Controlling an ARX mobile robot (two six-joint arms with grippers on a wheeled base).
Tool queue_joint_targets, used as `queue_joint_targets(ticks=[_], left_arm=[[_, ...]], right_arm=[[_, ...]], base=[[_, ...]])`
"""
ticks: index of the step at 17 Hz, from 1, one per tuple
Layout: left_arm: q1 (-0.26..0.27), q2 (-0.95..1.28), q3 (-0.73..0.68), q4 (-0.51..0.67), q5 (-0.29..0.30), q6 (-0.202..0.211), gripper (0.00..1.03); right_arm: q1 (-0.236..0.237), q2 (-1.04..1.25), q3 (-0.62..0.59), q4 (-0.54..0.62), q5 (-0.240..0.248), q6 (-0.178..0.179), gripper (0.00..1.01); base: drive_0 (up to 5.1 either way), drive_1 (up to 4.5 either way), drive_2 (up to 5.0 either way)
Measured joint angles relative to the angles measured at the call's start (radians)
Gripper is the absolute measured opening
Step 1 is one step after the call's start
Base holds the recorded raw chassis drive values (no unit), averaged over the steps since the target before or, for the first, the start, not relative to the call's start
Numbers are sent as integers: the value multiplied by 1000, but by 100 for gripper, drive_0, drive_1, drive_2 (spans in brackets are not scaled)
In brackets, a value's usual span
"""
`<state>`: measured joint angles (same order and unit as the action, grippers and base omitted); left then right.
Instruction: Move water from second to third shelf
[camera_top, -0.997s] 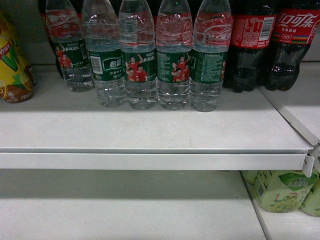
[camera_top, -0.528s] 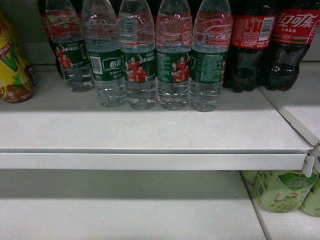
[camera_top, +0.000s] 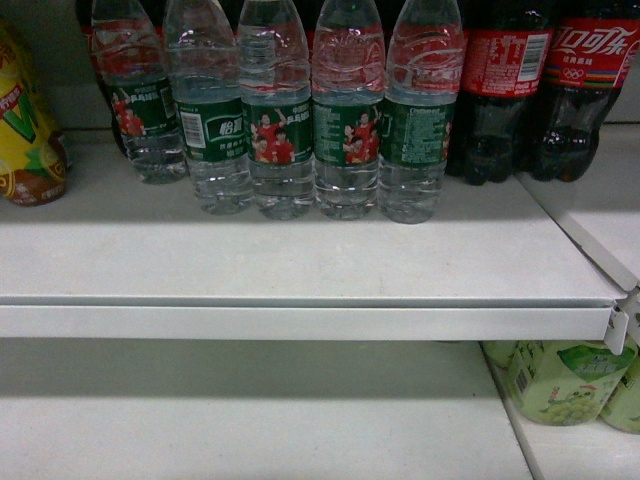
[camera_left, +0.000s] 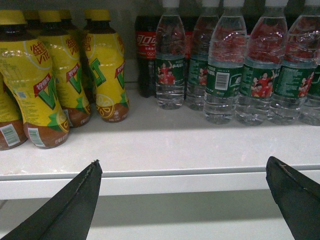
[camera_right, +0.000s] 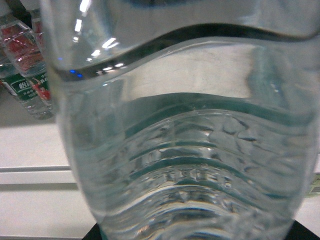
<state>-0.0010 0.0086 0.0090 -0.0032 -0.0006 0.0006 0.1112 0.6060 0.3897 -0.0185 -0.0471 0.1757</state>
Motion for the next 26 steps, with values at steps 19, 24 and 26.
queue_joint_targets(ticks=[19,24,26], left_arm=[[0,0,0,0,1,0,98],[0,0,0,0,1,0,98],[0,0,0,0,2,0,98]], right_arm=[[0,-2,0,0,0,0,40],[0,-2,0,1,2,0,40],[0,-2,0,0,2,0,40]], base=[[0,0,0],[0,0,0],[0,0,0]])
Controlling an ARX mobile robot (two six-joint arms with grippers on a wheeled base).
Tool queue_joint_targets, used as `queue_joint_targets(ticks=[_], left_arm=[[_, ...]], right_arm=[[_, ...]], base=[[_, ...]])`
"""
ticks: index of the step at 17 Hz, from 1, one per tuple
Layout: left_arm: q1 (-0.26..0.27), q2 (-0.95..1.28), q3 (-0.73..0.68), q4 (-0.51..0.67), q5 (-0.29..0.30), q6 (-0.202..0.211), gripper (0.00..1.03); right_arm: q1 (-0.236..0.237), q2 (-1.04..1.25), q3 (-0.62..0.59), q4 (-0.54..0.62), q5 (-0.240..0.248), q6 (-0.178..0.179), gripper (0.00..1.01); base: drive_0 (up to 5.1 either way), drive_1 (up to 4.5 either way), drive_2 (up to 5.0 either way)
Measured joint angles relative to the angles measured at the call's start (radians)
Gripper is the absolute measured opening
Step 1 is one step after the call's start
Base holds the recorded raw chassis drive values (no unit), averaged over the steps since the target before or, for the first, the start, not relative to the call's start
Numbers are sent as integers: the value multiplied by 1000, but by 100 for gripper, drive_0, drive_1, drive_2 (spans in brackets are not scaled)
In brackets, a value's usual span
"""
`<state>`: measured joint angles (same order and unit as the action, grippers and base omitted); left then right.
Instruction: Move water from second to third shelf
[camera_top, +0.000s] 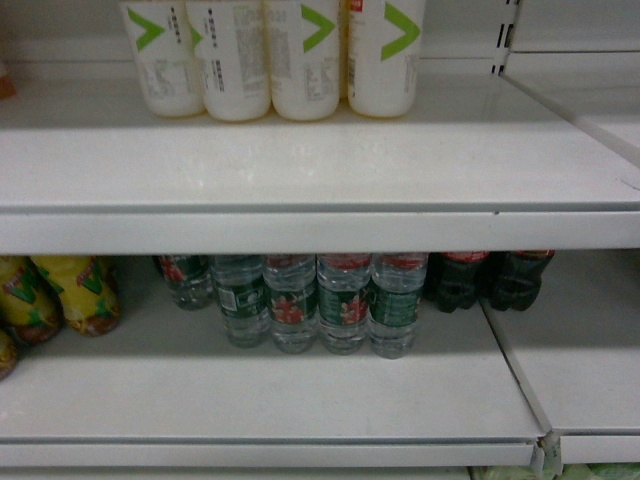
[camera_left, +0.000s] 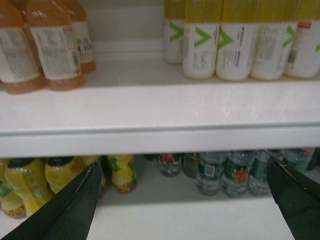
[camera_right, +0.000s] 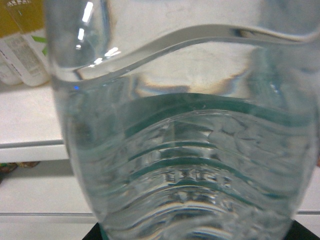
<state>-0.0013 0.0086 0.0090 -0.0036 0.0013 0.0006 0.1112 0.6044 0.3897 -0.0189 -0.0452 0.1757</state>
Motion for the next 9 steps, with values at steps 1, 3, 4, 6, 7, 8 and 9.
queue_joint_targets(ticks=[1,3,4,6,7,8,9], left_arm=[[0,0,0,1,-3,0,98],[0,0,0,3,-4,0,98],[0,0,0,3,-2,0,98],[0,0,0,3,-2,0,98],[0,0,0,2,-2,0,98],[0,0,0,1,-1,0,98],[0,0,0,0,-1,0,98]], right_arm=[[0,0,0,0,0,0,40],[0,0,3,9,0,0,40],[0,-2,4,10,0,0,40],[0,-4,4,4,0,0,40],[0,-4,4,3,0,0,40],[0,-4,4,3,0,0,40],[0,-4,4,4,0,0,40]], base=[[0,0,0],[0,0,0],[0,0,0],[0,0,0],[0,0,0],[0,0,0],[0,0,0]])
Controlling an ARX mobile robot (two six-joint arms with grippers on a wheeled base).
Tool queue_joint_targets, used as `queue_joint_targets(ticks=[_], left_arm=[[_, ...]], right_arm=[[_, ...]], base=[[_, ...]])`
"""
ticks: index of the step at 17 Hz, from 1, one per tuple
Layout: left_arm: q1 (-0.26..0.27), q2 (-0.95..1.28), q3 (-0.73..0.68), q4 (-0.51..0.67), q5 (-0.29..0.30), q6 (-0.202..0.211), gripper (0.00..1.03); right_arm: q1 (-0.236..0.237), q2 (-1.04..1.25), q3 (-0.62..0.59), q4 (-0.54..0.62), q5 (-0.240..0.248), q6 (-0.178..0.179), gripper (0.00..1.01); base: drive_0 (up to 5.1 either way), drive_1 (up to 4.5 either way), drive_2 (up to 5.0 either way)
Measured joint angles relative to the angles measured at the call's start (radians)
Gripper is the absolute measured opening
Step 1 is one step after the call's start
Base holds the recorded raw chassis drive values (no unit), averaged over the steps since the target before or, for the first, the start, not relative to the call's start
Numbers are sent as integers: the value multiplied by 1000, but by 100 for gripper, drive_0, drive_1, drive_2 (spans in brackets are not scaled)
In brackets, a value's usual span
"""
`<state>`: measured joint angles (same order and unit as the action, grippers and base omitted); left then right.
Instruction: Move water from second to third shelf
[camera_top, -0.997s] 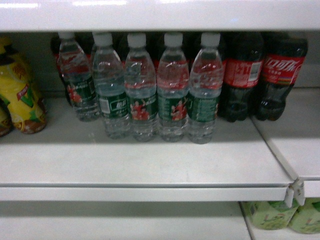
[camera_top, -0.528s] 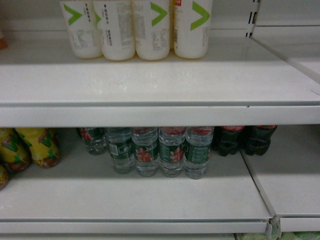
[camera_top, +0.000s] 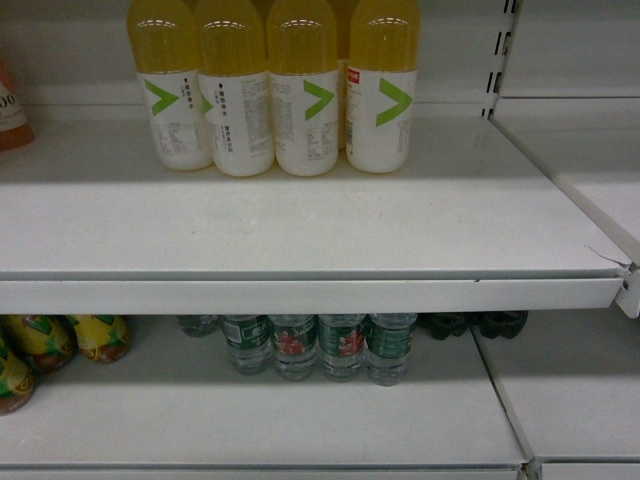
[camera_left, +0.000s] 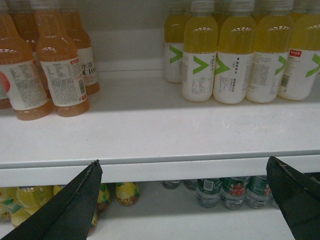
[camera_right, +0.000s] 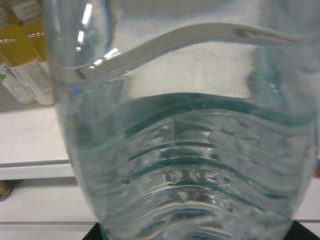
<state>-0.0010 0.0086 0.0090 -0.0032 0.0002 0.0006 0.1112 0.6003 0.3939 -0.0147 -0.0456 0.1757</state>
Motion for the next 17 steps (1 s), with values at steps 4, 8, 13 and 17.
queue_joint_targets(ticks=[4,8,13,17], left_arm=[[0,0,0,0,0,0,98],[0,0,0,-1,0,0,98],[0,0,0,1,0,0,98],[0,0,0,0,0,0,98]], right_arm=[[0,0,0,-6,4,0,40],[0,0,0,-4,5,0,40],[0,0,0,-6,5,0,40],[0,0,0,-3,4,0,40]], base=[[-456,236,236],[-469,253,253],[-495,238,238],[-503,239,239]])
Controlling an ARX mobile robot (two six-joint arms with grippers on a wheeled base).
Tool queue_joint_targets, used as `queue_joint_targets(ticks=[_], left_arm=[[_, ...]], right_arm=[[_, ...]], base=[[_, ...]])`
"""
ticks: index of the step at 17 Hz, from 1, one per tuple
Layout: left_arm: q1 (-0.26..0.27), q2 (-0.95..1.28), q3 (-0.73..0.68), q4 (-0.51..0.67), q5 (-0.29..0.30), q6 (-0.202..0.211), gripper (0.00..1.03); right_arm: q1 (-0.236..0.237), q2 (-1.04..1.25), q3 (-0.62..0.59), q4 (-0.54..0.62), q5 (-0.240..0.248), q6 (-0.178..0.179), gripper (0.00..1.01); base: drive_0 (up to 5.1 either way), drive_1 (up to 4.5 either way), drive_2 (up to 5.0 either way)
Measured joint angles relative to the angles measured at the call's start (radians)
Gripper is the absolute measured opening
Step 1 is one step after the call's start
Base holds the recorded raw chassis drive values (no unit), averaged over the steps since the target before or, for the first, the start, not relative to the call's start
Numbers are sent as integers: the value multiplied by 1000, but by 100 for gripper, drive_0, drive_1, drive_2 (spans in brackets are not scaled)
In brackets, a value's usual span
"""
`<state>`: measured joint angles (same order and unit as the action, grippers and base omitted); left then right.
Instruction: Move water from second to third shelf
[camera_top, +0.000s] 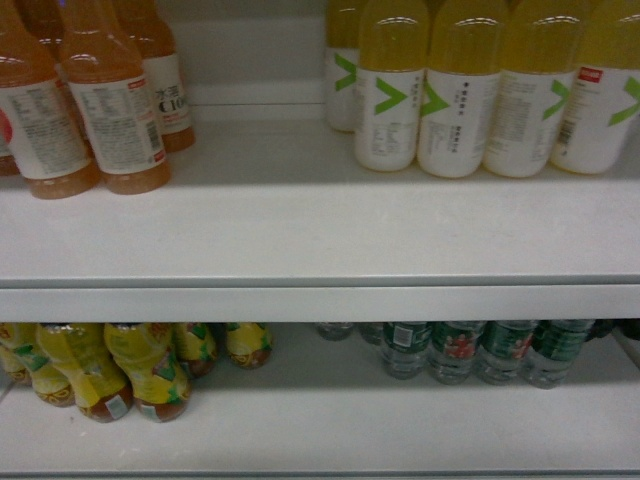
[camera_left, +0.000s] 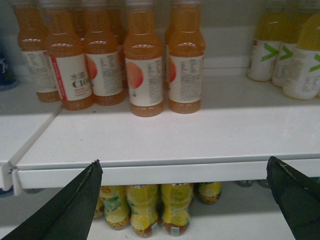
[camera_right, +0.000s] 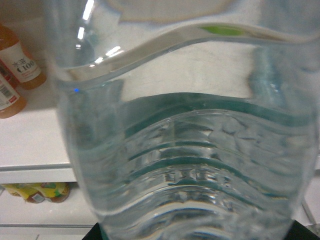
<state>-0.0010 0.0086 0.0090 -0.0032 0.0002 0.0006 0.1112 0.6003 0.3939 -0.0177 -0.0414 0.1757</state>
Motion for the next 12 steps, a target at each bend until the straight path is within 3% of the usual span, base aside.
queue_joint_targets(ticks=[12], left_arm=[[0,0,0,-1,0,0,98]], right_arm=[[0,0,0,1,-3,0,40]], base=[[-502,243,243]])
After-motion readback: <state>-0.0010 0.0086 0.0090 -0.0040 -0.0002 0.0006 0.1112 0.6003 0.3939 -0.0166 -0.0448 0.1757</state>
